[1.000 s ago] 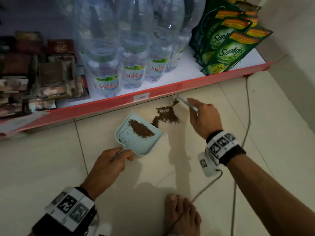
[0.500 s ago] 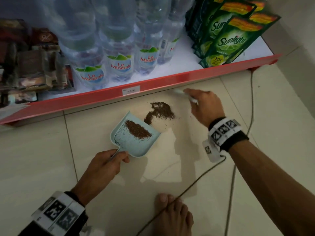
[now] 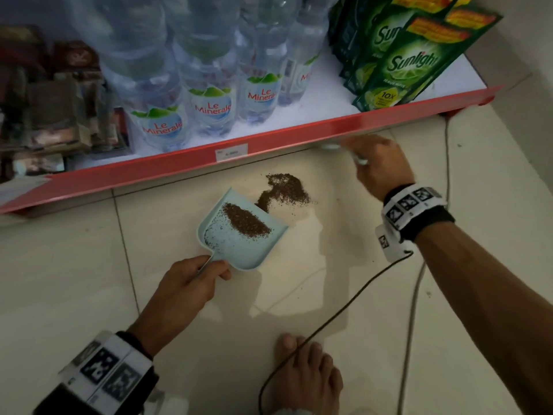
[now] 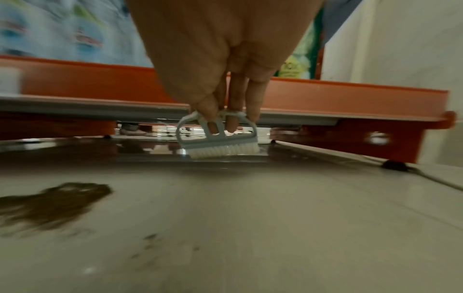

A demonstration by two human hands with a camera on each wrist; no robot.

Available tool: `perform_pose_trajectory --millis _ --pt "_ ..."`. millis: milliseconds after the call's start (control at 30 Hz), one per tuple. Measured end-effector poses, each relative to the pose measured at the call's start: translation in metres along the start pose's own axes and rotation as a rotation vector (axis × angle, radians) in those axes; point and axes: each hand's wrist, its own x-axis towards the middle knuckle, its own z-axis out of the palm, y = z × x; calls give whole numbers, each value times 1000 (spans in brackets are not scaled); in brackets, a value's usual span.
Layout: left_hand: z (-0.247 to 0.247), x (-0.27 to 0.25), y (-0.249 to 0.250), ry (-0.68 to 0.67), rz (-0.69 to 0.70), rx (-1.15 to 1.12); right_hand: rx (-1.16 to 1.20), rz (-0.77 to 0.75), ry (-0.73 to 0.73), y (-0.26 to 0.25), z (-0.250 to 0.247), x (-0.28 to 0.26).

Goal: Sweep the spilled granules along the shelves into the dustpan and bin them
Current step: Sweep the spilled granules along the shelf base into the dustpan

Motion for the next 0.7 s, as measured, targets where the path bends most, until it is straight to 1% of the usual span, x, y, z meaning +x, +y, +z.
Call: perform_pose_trajectory --millis 33,67,100,133,167,267,300,333,400,433,467,500,533,567,633,700 --pt "-1 -2 1 -3 6 -8 -58 68 24 9 0 3" --pt "-1 -3 1 -6 12 -7 -105 137 16 16 0 6" --pt "-2 -3 0 -10 18 1 -122 188 -15 19 1 8" --pt "-2 -3 0 -16 26 12 -108 205 -56 19 3 9" --pt "-1 -3 1 -21 34 22 -63 181 -97 14 7 7" --pt "-1 -3 5 -35 52 5 83 -51 -211 -6 19 -8" --pt "-2 -4 6 -36 57 3 113 -109 -219 -10 20 -11" --pt "-3 -4 6 -36 61 7 136 -138 -187 -11 20 -12" --pt "-6 -5 4 -29 66 21 133 -109 -42 -7 18 -8" --pt "-8 -5 2 -27 67 28 108 -52 21 -4 17 -5" --pt "-9 -5 0 -24 71 28 72 20 47 -2 16 -3" --pt "-10 -4 -2 -28 71 21 44 87 35 -5 17 0" --pt "-10 -4 -3 -32 71 16 41 117 -7 -10 18 2" --pt "-9 -5 -3 -35 71 22 62 103 -69 -18 20 2" --pt "-8 -6 -4 -32 74 39 127 -21 -194 -36 26 -2" --pt "-11 -6 -4 -34 80 50 177 -149 -234 -48 26 -8"
